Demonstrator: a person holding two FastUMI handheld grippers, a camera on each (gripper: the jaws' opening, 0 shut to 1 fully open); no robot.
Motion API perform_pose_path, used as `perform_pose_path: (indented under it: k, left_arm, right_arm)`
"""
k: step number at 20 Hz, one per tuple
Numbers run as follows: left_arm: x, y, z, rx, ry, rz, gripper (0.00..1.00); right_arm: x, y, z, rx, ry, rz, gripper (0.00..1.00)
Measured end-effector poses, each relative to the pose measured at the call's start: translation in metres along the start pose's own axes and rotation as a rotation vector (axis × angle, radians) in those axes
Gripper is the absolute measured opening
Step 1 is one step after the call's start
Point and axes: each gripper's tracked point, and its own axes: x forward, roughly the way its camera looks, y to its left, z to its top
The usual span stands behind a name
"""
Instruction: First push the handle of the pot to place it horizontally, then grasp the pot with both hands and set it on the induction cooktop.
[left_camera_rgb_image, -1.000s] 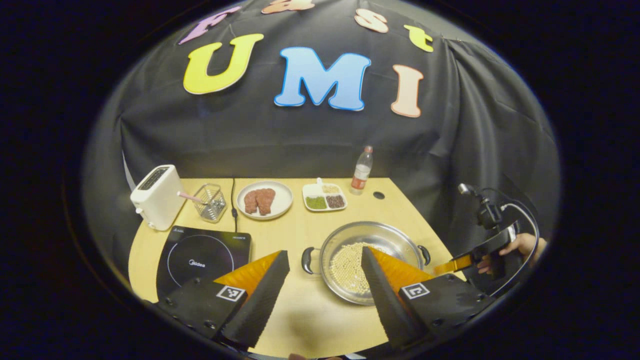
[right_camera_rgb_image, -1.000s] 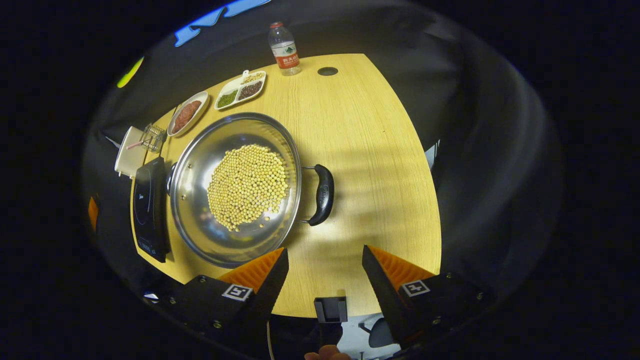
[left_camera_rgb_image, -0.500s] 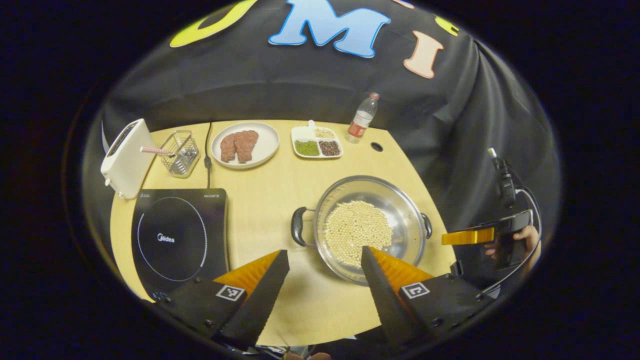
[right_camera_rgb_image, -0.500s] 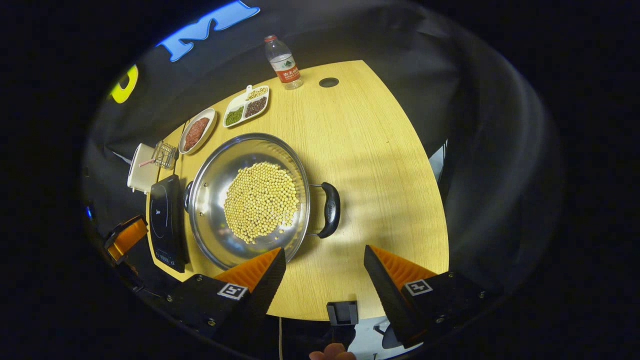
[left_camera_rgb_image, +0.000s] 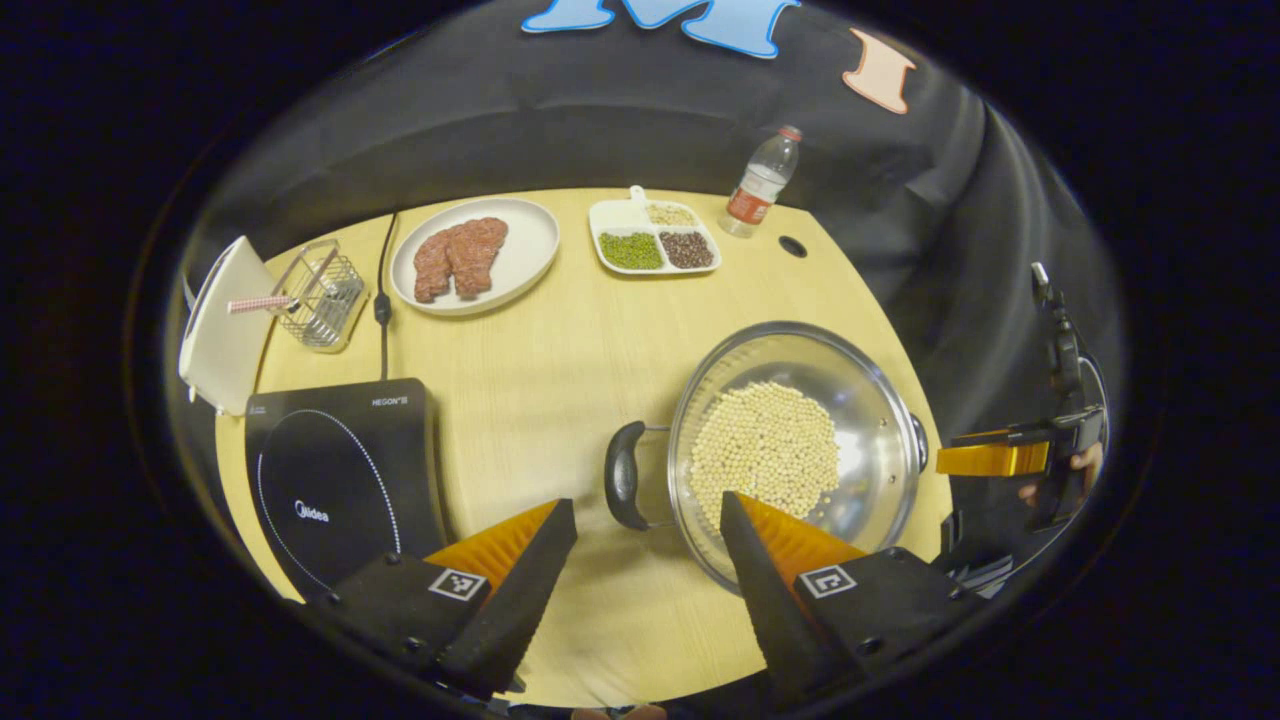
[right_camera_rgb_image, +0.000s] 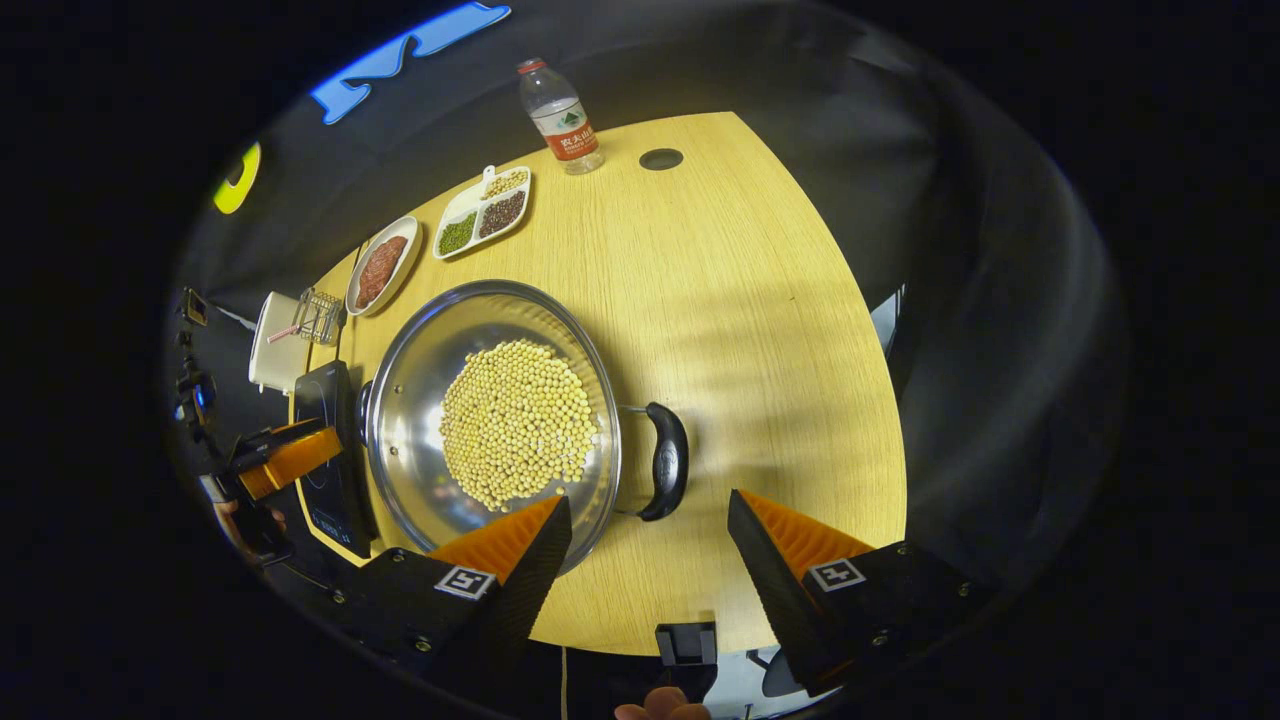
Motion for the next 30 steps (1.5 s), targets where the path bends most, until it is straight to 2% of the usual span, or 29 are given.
perform_pose_path:
  k: [5, 9, 14, 16, 20, 24, 27, 28, 30]
  left_arm:
    - [0.025, 0.013, 0.005, 0.015, -0.008, 0.027, 0.98]
    - [0.044, 0.011, 0.006, 0.014, -0.051, 0.013, 0.96]
    - [0.06, 0.009, 0.007, 0.052, -0.111, 0.023, 0.99]
    - [0.065, 0.007, 0.005, 0.058, -0.125, 0.026, 0.96]
    - [0.074, 0.006, -0.001, 0.058, -0.123, 0.032, 0.98]
    - [0.084, 0.005, -0.005, 0.069, -0.115, 0.035, 0.98]
    - [0.091, 0.005, -0.005, 0.09, -0.109, 0.044, 0.99]
    - [0.092, 0.002, -0.005, 0.086, -0.105, 0.032, 0.92]
    - [0.091, 0.002, -0.006, 0.071, -0.098, 0.036, 0.74]
  right_arm:
    - [0.013, 0.003, 0.021, -0.011, -0.07, 0.001, 0.98]
    - [0.028, -0.005, 0.018, -0.021, -0.139, -0.022, 0.98]
    - [0.046, -0.011, 0.021, -0.024, -0.221, -0.044, 0.98]
    - [0.058, -0.012, 0.016, -0.012, -0.236, -0.037, 0.98]
    - [0.068, -0.013, 0.01, 0.019, -0.237, -0.02, 0.98]
    - [0.082, 0.0, 0.013, 0.066, -0.22, 0.036, 0.98]
    - [0.088, -0.002, 0.013, 0.051, -0.223, 0.021, 0.9]
    - [0.091, -0.001, 0.012, 0.052, -0.212, 0.024, 0.81]
    - [0.089, -0.002, -0.002, 0.074, -0.186, 0.045, 0.71]
